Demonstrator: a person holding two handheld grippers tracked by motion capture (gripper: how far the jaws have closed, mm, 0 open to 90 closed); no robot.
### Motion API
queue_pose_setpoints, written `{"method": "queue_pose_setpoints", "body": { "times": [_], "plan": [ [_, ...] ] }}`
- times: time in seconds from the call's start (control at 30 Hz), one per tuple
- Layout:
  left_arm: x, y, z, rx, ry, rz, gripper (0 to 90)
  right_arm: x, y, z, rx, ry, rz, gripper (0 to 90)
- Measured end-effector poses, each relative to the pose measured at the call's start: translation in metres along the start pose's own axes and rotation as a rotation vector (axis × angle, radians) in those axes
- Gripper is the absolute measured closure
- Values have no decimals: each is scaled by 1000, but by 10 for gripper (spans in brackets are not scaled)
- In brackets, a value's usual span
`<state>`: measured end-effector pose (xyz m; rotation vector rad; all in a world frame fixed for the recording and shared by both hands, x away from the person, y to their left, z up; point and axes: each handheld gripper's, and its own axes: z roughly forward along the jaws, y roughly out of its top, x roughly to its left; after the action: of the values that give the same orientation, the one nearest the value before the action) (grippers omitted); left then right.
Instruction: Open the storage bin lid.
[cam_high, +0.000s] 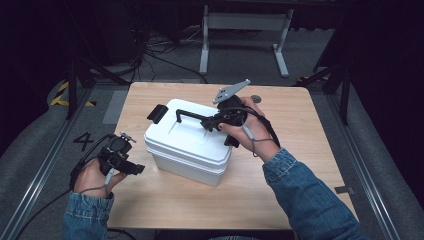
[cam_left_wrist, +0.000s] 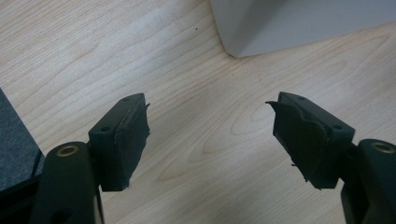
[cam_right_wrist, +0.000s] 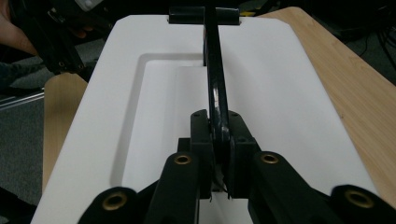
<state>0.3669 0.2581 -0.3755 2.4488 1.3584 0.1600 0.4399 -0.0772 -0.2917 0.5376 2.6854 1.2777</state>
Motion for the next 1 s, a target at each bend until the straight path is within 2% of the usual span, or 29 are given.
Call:
{"method": "queue_pose_setpoints", "body": {
  "times": [0.07, 0.17, 0.27, 0.5, 0.73, 0.97, 1.0],
  "plan": [
    [0, 0, 0, -1, -4, -5, 272, 0, 1, -5, -23, -2, -1, 848],
    [1, 1, 0, 3, 10, 15, 272, 0, 2, -12, -51, -5, -2, 848],
    [0, 1, 1, 4, 3, 4, 273, 0, 2, -19, -66, -8, -5, 848],
    [1, 1, 1, 2, 11, 13, 273, -1, 1, -33, -91, -17, 2, 848],
    [2, 0, 0, 0, 4, 5, 272, -2, -3, -44, -96, -30, 2, 848],
    [2, 2, 2, 6, 3, 4, 273, -7, -20, -66, -90, -72, 17, 848],
    [1, 2, 2, 5, -6, -9, 273, -8, -22, -70, -94, -76, 22, 848]
  ]
}}
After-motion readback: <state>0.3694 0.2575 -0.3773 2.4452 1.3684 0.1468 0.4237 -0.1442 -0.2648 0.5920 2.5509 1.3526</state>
